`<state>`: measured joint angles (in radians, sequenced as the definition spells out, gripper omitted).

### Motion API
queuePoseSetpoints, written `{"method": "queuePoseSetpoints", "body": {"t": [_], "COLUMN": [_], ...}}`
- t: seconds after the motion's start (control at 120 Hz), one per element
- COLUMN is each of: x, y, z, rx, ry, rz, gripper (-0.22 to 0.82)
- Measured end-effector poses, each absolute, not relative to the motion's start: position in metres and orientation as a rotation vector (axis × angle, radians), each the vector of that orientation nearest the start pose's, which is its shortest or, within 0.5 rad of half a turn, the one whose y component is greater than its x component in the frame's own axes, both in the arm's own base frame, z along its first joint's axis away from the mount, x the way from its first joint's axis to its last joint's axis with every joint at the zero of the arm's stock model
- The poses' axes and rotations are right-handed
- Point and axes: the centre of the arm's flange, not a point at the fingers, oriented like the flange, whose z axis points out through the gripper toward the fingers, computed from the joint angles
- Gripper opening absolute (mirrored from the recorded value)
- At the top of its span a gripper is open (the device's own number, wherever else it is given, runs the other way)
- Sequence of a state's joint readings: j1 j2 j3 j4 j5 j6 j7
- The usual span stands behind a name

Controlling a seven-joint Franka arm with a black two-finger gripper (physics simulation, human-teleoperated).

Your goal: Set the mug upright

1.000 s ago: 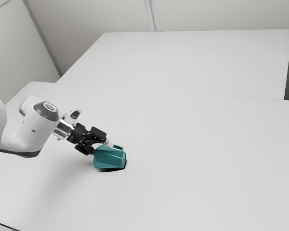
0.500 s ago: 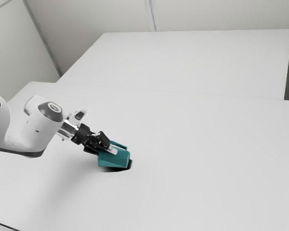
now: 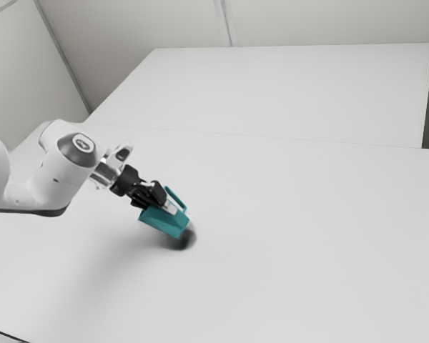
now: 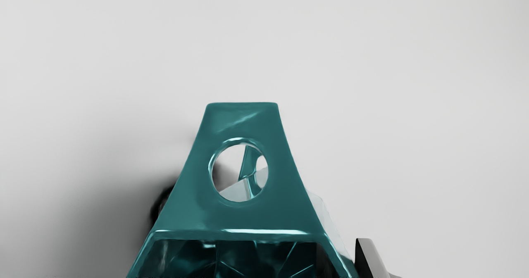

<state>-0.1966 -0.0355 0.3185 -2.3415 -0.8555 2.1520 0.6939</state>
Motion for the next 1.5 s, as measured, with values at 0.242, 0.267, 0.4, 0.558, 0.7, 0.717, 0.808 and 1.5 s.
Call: {"method": "queuePoseSetpoints", "body": {"t": [0.242,0.267,0.4,0.558,0.7,0.717,0.808,1.5], "x": [0.504,0.507,0.514,0.526,0.531,0.532,0.542,0.575], "y": [0.086,0.085,0.062,0.026,0.003,0.002,-0.007,-0.027], "z": [0.384,0.388,0.392,0.410,0.415,0.415,0.405,0.382], "rx": [2.558,2.571,2.619,2.708,2.813,2.825,2.882,3.137], "ry": [0.003,-0.010,-0.078,-0.206,-0.294,-0.301,-0.319,-0.306], "rz": [0.235,0.228,0.163,0.116,0.047,0.038,-0.017,-0.101], "gripper": [-0.17,-0.17,-0.17,-0.17,-0.17,-0.17,-0.17,-0.17]}}
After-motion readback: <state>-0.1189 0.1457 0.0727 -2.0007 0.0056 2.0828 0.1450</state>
